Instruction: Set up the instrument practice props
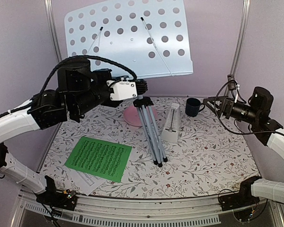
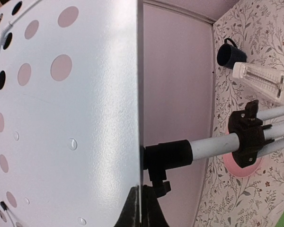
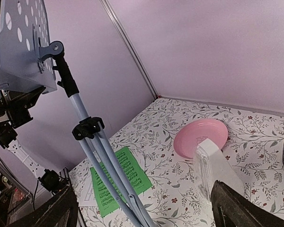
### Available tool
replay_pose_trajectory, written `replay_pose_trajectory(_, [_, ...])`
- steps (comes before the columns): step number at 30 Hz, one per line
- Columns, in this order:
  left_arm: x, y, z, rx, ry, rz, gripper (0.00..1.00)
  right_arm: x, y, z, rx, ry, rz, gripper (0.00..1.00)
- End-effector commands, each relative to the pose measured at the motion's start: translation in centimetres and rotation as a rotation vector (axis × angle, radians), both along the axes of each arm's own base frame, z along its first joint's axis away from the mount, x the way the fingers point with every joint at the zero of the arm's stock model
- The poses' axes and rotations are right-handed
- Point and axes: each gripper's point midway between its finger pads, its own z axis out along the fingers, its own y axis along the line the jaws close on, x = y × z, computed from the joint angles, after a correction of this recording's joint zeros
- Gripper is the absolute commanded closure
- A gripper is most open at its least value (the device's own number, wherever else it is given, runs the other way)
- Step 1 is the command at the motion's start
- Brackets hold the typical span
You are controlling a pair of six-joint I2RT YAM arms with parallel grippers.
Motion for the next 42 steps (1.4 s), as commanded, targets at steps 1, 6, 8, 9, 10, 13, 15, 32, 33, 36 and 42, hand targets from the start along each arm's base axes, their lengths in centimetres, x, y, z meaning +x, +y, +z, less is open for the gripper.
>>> replay_pose_trajectory(1, [-2.2,2.9,12.6,-0.268,-0.296,0.068,1.00,-0.4,0.6,-0.1,0.041,-0.051,-0.027,0.00])
replay_pose_trajectory(6, [-3.5,2.4,13.8,-0.259,-0.350,0.065,1.00,-1.0,2.4,-1.7,0.062,-0.055,-0.024,0.14])
replay_pose_trajectory(8, [-4.1,2.0,13.8,-0.258,-0.364,0.053,1.00,-0.9,3.2,-2.3,0.063,-0.063,-0.047,0.24])
replay_pose_trajectory(9, [-4.4,1.9,13.8,-0.255,-0.373,0.049,1.00,-0.9,3.6,-2.6,0.065,-0.066,-0.056,0.28])
replay_pose_trajectory(10, [-4.6,1.6,13.8,-0.253,-0.380,0.044,1.00,-0.9,4.0,-3.0,0.068,-0.072,-0.060,0.31])
replay_pose_trajectory(13, [-4.8,1.1,13.7,-0.248,-0.380,0.044,1.00,-1.3,5.7,-3.5,0.071,-0.102,-0.056,0.40])
replay_pose_trajectory(15, [-4.9,0.8,13.7,-0.249,-0.377,0.043,1.00,-1.4,7.0,-3.9,0.059,-0.114,-0.045,0.45])
replay_pose_trajectory(32, [-5.5,-0.1,13.7,-0.266,-0.339,0.010,1.00,-1.9,15.9,-4.6,-0.100,-0.319,0.027,0.72])
replay_pose_trajectory(33, [-5.6,-0.2,13.6,-0.267,-0.338,0.008,1.00,-2.0,16.3,-4.7,-0.100,-0.319,0.032,0.73])
replay_pose_trajectory(36, [-5.6,-0.2,13.7,-0.277,-0.332,-0.001,1.00,-2.0,17.4,-5.1,-0.102,-0.315,0.035,0.75])
replay_pose_trajectory(42, [-5.7,-0.4,13.5,-0.269,-0.331,-0.008,1.00,-1.8,18.7,-5.2,-0.109,-0.329,0.024,0.86])
